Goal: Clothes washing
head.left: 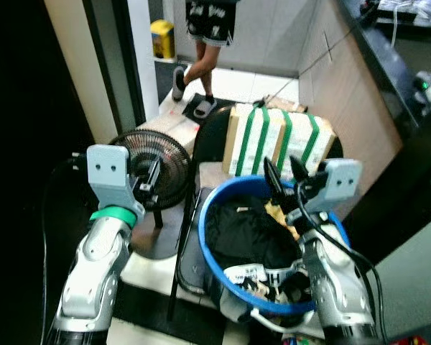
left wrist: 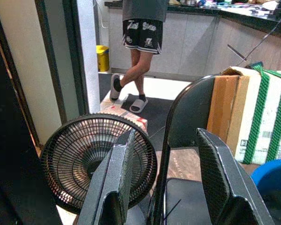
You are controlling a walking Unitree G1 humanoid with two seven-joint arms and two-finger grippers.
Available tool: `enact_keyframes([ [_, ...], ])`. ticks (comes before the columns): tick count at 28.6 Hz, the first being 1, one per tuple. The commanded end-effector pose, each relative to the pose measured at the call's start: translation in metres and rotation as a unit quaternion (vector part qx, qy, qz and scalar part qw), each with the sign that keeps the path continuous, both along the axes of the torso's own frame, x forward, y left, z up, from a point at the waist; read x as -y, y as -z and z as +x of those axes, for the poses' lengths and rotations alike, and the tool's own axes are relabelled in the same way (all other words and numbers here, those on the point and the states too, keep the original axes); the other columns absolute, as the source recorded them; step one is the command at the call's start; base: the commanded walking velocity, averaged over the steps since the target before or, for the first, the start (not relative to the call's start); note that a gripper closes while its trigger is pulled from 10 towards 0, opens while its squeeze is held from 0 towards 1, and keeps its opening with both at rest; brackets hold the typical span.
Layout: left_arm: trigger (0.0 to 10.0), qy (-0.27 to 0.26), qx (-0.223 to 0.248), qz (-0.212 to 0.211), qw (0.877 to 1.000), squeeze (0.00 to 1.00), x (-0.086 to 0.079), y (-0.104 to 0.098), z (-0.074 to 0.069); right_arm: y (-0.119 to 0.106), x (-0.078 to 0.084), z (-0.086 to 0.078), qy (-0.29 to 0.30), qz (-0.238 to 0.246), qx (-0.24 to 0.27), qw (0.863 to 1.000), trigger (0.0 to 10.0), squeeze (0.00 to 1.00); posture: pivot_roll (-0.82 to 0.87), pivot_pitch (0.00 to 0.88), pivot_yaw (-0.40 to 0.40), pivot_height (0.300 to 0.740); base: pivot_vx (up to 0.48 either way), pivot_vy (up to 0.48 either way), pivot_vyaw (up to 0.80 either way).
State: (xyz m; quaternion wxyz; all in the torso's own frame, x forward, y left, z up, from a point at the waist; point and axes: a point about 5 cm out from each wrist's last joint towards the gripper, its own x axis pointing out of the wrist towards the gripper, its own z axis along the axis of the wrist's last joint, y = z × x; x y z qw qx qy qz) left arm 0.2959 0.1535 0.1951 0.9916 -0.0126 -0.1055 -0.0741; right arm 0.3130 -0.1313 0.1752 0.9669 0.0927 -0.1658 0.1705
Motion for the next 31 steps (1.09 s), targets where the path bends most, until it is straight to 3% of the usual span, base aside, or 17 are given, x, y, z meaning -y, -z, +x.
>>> enact_keyframes([
  [1, 10.0, 0.006, -0.006, 0.008, 1.000, 0.00, 0.001, 0.004, -0.003, 0.015, -0.004, 0.002, -0.026, -0.031, -0.035, 0.999, 10.0, 0.00, 0.11, 0.000, 0.037, 0.740, 0.000, 0.000, 0.00],
  [2, 10.0, 0.010, -0.010, 0.015, 1.000, 0.00, 0.001, 0.006, -0.003, 0.038, -0.009, 0.004, -0.059, -0.126, -0.076, 0.987, 10.0, 0.00, 0.12, 0.000, 0.036, 0.740, 0.000, 0.000, 0.00],
  [3, 10.0, 0.012, -0.012, 0.019, 1.000, 0.00, 0.001, 0.007, -0.004, 0.046, -0.009, 0.004, -0.070, -0.158, -0.089, 0.981, 10.0, 0.00, 0.12, 0.000, 0.036, 0.740, 0.000, 0.000, 0.00],
  [6, 10.0, 0.013, -0.013, 0.021, 1.000, 0.00, 0.001, 0.007, -0.004, 0.050, -0.009, 0.004, -0.075, -0.174, -0.094, 0.977, 10.0, 0.00, 0.12, 0.000, 0.036, 0.740, 0.000, 0.000, 0.00],
  [7, 10.0, 0.015, -0.018, 0.026, 0.999, 0.00, 0.002, 0.010, -0.004, 0.059, -0.011, 0.002, -0.096, -0.208, -0.105, 0.968, 10.0, 0.20, 0.12, 0.000, 0.031, 0.740, 0.000, 0.000, 0.00],
  [8, 10.0, 0.015, -0.022, 0.029, 0.999, 0.00, 0.003, 0.012, -0.005, 0.066, -0.013, 0.000, -0.118, -0.237, -0.115, 0.957, 10.0, 1.00, 0.12, 0.000, 0.030, 0.740, 0.000, 0.000, 0.00],
  [12, 10.0, 0.015, -0.033, 0.033, 0.999, 0.00, 0.003, 0.017, -0.007, 0.081, -0.019, -0.004, -0.152, -0.258, -0.154, 0.942, 10.0, 1.00, 0.13, 0.000, 0.027, 0.740, 0.000, 0.000, 0.00],
  [20, 10.0, 0.014, -0.037, 0.028, 0.999, 0.00, 0.002, 0.018, -0.007, 0.087, -0.015, 0.000, -0.120, -0.254, -0.167, 0.945, 10.0, 1.00, 0.12, 0.000, 0.031, 0.740, 0.000, 0.000, 0.00],
  [21, 10.0, 0.016, -0.038, 0.027, 0.999, 0.00, 0.002, 0.018, -0.007, 0.088, -0.005, 0.006, -0.075, -0.249, -0.171, 0.950, 10.0, 1.00, 0.12, 0.000, 0.032, 0.740, 0.000, 0.000, 0.00],
  [25, 10.0, 0.028, -0.033, 0.019, 0.999, 0.00, 0.005, 0.016, -0.010, 0.088, 0.011, 0.014, -0.016, -0.237, -0.182, 0.954, 10.0, 1.00, 0.13, 0.009, 0.028, 0.740, 0.000, 0.000, 0.00],
  [31, 10.0, 0.043, -0.030, 0.017, 0.998, 0.00, 0.009, 0.016, -0.014, 0.091, 0.019, 0.015, -0.019, -0.236, -0.192, 0.952, 10.0, 1.00, 0.13, 0.022, 0.026, 0.740, 0.000, 0.000, 0.00],
])
